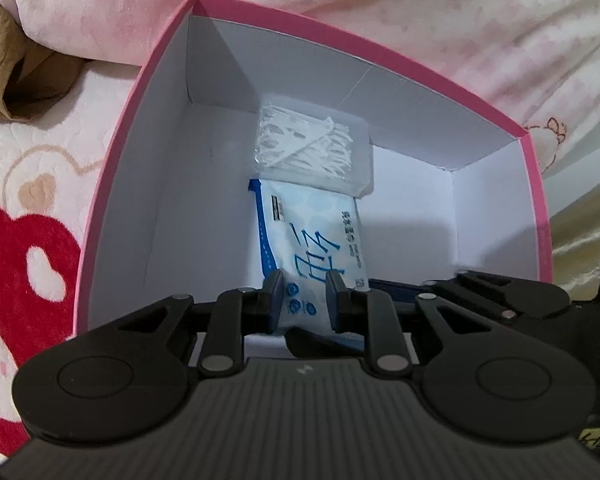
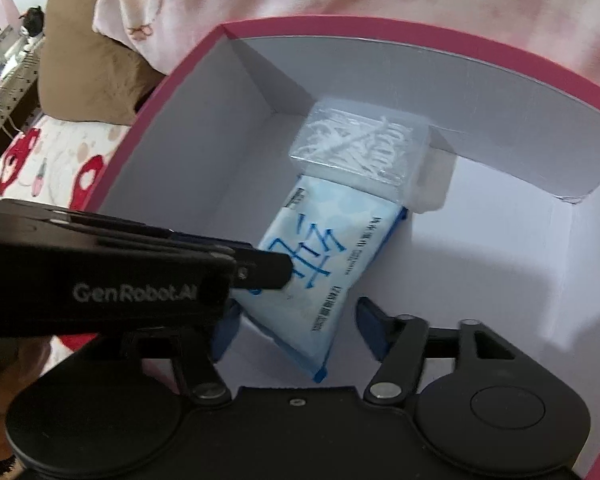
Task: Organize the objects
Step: 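Lower the wet-wipe pack beside the swab box and open the left tool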
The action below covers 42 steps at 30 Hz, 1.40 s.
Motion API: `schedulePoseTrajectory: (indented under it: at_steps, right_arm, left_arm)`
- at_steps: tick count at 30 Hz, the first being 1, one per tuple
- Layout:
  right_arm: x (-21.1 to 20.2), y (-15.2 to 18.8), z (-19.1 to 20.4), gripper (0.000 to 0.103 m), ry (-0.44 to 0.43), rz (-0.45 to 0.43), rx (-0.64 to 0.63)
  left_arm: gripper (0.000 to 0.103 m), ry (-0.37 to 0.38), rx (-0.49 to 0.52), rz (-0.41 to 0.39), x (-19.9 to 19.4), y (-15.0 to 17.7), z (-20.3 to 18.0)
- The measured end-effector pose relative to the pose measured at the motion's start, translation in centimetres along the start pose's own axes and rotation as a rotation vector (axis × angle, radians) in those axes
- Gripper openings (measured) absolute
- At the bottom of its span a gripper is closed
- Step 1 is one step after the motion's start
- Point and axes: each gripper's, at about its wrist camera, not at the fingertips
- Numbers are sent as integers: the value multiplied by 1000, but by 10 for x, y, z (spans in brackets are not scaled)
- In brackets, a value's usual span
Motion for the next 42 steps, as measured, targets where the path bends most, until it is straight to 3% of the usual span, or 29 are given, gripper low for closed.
schedulePoseTrajectory:
  at_steps: [7, 10, 13, 21, 29, 42]
  right_arm:
    - [-11, 9, -4, 72, 9, -41, -4]
    - [-13, 10, -10, 49, 6, -52, -1]
    - [-13, 11, -12, 43, 17, -56, -17]
    - [-37, 27, 0, 44, 43, -142, -61]
    - [-91, 51, 33, 46, 13, -219, -106]
    - [-162, 86, 97, 57, 31, -208, -219]
  left_arm:
    - [18, -41, 15, 18, 14, 1, -2]
    - [15, -75, 21, 27, 22, 3, -5]
    - [15, -93, 26, 30, 26, 4, -7]
    - [17, -136, 34, 16, 20, 10, -13]
    - [37, -137, 63, -41, -47, 31, -12]
    - [45, -165, 121, -93, -177, 78, -20]
Point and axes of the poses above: each gripper's, at about its wrist camera, not at the fingertips, and x roughly the way its jaws point, z to its left, y to its underside, and after that the axes turned 15 degrees about -y, right-handed
